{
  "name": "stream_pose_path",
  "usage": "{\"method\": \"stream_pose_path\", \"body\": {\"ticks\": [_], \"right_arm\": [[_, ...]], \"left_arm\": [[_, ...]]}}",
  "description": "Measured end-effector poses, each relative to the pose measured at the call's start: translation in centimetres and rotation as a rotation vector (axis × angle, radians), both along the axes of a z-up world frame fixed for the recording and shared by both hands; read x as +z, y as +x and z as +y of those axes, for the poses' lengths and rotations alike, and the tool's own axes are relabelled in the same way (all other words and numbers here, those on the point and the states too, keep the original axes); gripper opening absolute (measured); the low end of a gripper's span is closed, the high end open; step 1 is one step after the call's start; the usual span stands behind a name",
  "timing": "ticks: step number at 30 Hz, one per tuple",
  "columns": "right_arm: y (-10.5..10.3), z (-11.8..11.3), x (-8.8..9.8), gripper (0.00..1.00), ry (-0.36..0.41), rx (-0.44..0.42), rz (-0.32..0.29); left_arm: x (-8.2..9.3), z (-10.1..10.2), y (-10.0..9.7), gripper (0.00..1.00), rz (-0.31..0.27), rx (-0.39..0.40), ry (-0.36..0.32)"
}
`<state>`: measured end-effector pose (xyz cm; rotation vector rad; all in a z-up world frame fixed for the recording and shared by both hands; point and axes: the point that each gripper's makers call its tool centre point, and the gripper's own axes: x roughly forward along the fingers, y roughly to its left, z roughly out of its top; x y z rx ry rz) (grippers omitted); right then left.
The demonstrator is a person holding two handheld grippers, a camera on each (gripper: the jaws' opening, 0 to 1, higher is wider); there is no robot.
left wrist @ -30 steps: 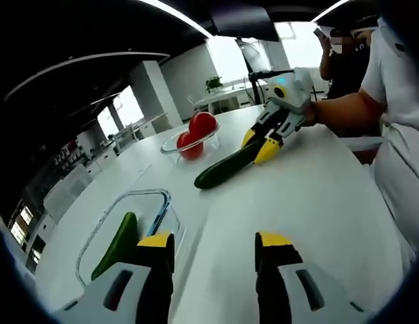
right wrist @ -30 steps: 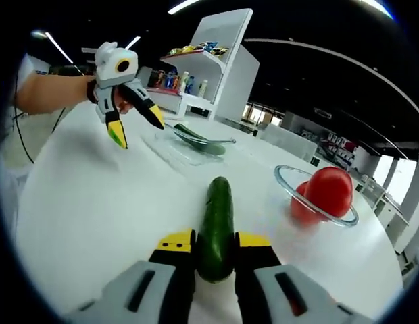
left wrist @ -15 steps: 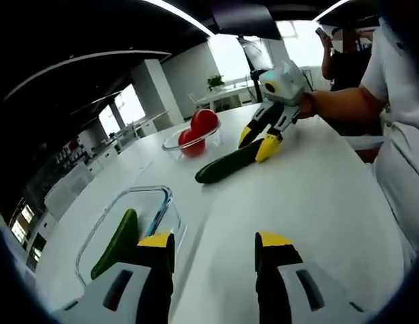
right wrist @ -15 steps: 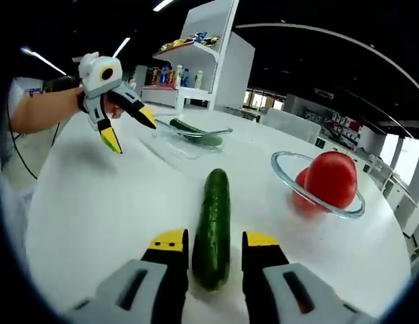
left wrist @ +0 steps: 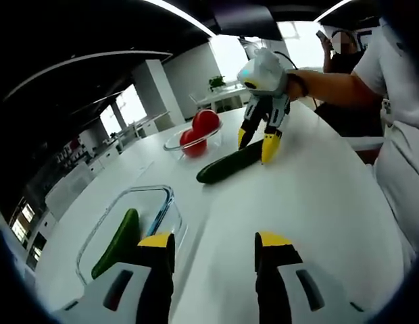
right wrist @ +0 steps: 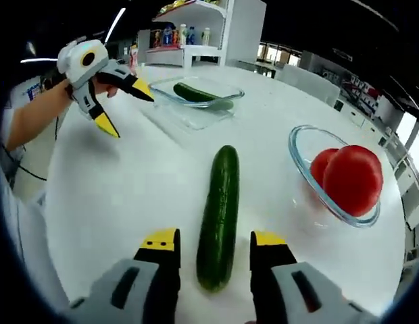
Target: Sort the scattered tomatoes and cucumbers on the table and place them into their respective storage containers
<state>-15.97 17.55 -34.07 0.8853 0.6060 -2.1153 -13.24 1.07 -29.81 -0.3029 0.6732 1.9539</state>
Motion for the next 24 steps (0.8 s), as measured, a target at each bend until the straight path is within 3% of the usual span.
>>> {"method": "stream_pose_path", "body": {"ticks": [4, 6, 9, 13, 16, 17, 24], "right_arm": [[-0.1, 0.1, 0.0, 0.40, 0.045, 0.004, -0.058], [0.7, 0.2, -0.2, 0.33, 0.076, -0.024, -0.113], [0.6, 0.2, -0.3, 0.33, 0.142, -0.012, -0.110], [0.8, -0.3, -0.8, 0.33, 0.147, 0.002, -0.146], [0.3, -0.3, -0.9, 0.27, 0.143, 0.001, -0.169], [0.0, -0.2, -1.1, 0.27, 0.112, -0.052, -0.218], [0.1, -0.2, -1.1, 0.21, 0.141, 0.018, -0.236]], "left_arm": [[-0.2, 0.1, 0.2, 0.47, -0.003, -0.010, -0.009], [-0.3, 0.0, 0.2, 0.47, -0.004, -0.011, -0.014], [-0.2, 0.0, 0.0, 0.47, -0.005, -0.009, -0.010], [0.0, 0.1, 0.1, 0.47, -0.003, -0.014, -0.006], [-0.1, 0.1, 0.2, 0.47, -0.005, -0.016, -0.010], [-0.2, 0.0, 0.2, 0.47, -0.008, -0.016, -0.014], [0.7, -0.2, -0.2, 0.47, -0.010, -0.014, 0.021]]}}
